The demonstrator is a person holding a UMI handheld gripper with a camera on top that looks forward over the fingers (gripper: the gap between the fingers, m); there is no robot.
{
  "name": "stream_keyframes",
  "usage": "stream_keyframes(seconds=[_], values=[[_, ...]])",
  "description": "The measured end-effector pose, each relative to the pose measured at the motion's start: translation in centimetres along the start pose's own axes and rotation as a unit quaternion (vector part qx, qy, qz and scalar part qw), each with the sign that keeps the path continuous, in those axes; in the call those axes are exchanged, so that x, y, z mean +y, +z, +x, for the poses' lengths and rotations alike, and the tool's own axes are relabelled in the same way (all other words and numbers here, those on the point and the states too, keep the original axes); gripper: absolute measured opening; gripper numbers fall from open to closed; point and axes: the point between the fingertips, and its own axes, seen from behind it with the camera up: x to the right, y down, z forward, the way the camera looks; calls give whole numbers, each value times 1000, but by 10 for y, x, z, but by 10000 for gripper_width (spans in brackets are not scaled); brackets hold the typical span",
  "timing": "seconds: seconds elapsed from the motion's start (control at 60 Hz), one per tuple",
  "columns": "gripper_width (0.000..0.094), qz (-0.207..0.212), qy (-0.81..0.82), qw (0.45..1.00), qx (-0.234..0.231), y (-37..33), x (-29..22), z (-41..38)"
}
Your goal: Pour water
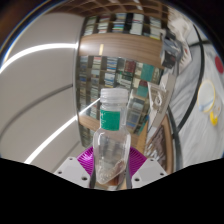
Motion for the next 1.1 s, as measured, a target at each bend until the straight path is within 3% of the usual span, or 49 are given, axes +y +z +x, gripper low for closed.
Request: stream_keyframes(seconds=[0.133, 0.217, 0.417, 0.55, 0.817, 0.95, 1.1], values=[[409, 24, 253, 963, -83, 16, -56, 12], [409, 51, 351, 930, -97, 17, -84, 45], [411, 94, 476, 871, -72, 6, -99, 137], [411, 80, 475, 874, -59, 2, -92, 141], [408, 37, 284, 953, -95, -1, -139, 44], [410, 54, -3, 997, -47, -15, -187, 6], [412, 88, -306, 947, 45, -48, -258, 15]])
